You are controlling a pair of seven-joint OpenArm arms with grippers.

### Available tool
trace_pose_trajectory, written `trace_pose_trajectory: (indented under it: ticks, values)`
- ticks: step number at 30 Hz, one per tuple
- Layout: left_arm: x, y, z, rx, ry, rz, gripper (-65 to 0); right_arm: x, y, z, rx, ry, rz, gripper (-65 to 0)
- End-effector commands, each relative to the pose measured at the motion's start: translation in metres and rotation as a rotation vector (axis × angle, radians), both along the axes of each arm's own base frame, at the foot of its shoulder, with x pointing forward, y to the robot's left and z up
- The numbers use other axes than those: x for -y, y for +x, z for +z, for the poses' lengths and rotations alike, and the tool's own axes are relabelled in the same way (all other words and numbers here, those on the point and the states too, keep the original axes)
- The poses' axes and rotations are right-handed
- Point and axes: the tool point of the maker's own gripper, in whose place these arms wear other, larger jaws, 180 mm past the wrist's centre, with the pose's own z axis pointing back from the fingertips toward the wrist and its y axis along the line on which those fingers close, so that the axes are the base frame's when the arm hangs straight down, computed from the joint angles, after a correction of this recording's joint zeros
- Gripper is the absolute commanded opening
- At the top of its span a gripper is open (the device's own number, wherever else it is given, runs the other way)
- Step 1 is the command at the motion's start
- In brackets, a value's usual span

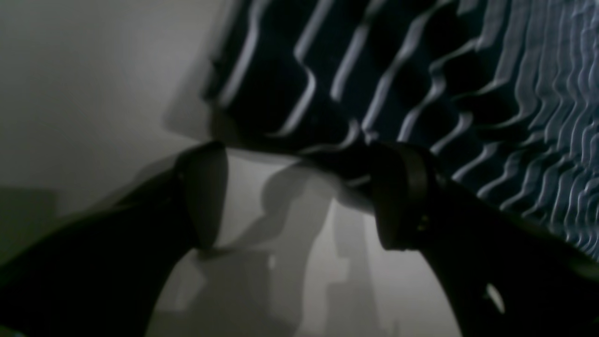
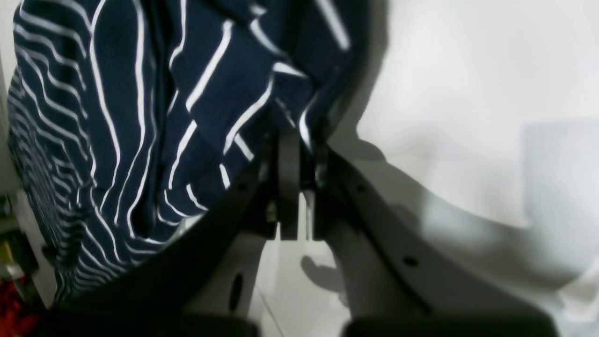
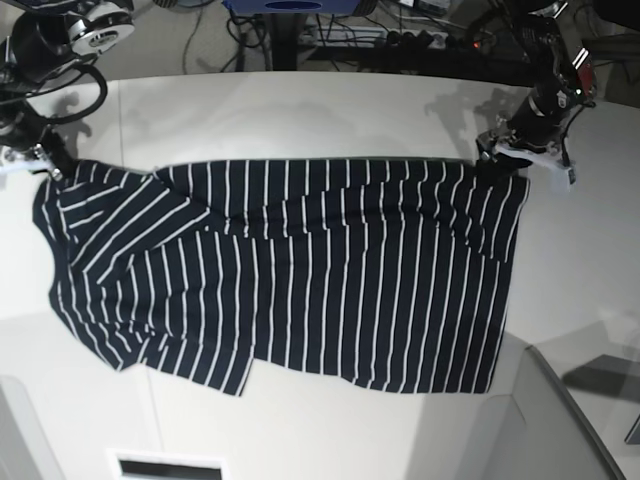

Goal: Layout the t-shirt on the table in an organized manner, then fold the t-shirt properly
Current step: 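Grasp the folded edge with both grippers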

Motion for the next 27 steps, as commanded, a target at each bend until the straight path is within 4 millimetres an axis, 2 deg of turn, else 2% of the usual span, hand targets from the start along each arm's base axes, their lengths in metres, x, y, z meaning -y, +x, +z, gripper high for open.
trace_pose_trajectory:
  ticks: [1,5,8,11,18,20,23,24,26,27]
  values:
    - [-0.006,0.004,0.003,0.004,0.02,0.002,-18.8,0.011,-0.001,0.004,-0.005,-0.028,0.005,-64.2]
    - [-0.009,0.006,0.003,0.034,0.025,0.027,-18.8,0.011,-0.002,0.004,-0.007,-0.029,0.006,-64.2]
    - [-0.011,-0.001,0.001,0.026,0.022,0.037,-18.8,0.012,-0.002,0.004,-0.01,-0.032,0.008,-64.2]
    - [-0.009,-0.004,-0.008,0.006,0.001,0.05,-18.8,0.01,0.0,0.004,-0.012,-0.034,0.021,-64.2]
    - [0.0,0.015,-0.017,0.008,-0.046,0.057,-20.1,0.003,0.002,0.003,-0.018,-0.04,0.065,-64.2]
    - [0.001,0.018,-0.017,0.012,-0.049,0.057,-28.6,0.002,0.002,0.003,-0.018,-0.039,0.065,-64.2]
    - [-0.001,0.019,-0.016,0.015,-0.044,0.056,-58.1,0.004,0.003,0.004,-0.016,-0.042,0.063,-64.2]
    - [-0.003,0.018,-0.015,0.016,-0.041,0.059,-65.0,0.005,0.004,0.005,-0.013,-0.045,0.063,-64.2]
    - [-0.006,0.019,-0.013,0.02,-0.035,0.062,-65.0,0.02,0.006,0.012,-0.008,-0.078,0.059,-64.2]
    - [-0.014,0.019,-0.01,0.019,-0.017,0.058,-65.0,0.025,0.011,0.017,0.003,-0.092,0.058,-64.2]
